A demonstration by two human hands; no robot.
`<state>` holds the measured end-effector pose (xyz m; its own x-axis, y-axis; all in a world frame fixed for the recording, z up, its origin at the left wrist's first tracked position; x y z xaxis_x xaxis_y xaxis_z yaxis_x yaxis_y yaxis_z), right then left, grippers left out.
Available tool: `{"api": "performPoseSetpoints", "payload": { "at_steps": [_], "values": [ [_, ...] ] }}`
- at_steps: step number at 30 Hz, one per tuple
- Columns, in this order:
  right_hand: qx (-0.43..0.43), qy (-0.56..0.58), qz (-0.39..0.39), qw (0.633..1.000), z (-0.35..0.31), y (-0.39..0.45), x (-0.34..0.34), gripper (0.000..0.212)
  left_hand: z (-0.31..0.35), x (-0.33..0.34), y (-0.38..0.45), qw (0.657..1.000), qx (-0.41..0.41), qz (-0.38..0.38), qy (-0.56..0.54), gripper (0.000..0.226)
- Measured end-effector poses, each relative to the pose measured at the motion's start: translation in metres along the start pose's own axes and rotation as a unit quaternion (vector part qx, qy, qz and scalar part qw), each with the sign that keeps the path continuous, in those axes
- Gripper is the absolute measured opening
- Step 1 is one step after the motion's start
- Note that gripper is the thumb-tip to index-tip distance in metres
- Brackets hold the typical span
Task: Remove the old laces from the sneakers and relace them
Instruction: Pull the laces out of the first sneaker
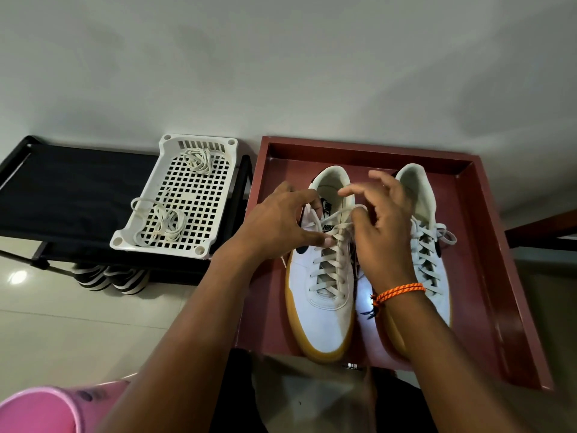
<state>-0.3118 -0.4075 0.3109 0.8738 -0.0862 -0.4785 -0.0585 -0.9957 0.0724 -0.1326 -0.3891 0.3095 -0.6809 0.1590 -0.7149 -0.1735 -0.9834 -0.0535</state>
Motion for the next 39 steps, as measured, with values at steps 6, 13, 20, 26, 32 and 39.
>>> {"api": "performPoseSetpoints", "payload": {
  "at_steps": [6,13,20,26,32,39],
  "values": [
    [-0.04,-0.177,-0.068,0.981,0.002,-0.015,0.023,0.015,-0.003,0.001,0.001,1.0,0.005,0.007,-0.007,0.044],
    [-0.006,-0.081,-0.092,0.992,0.01,-0.007,0.025,0.015,-0.003,0.001,0.001,1.0,0.007,0.005,-0.021,0.045],
    [0.054,0.108,0.003,0.993,0.002,0.007,-0.004,0.013,-0.002,-0.001,0.0,1.0,-0.002,-0.003,-0.01,0.053],
    [-0.045,-0.152,-0.059,0.986,0.004,-0.01,0.024,0.016,-0.004,0.0,0.0,1.0,0.008,0.01,-0.018,0.044],
    [-0.007,-0.041,-0.07,0.997,0.007,-0.006,0.023,0.019,-0.004,0.0,0.0,1.0,0.005,0.004,-0.024,0.045],
    [0.128,0.289,-0.042,0.948,0.005,0.008,0.003,0.032,-0.003,-0.002,-0.001,1.0,-0.009,-0.003,-0.027,0.052]
  ]
}}
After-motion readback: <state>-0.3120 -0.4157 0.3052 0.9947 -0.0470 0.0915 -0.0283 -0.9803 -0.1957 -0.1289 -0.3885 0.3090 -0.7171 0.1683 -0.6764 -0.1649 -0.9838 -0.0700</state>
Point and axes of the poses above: each hand's wrist, its own y-axis towards the middle knuckle, its own x-axis out of the palm, z = x × y, the point moved 5 cm from there along y, towards the middle knuckle, and after that the axes turned 11 degrees about x, right-handed, at the moved point
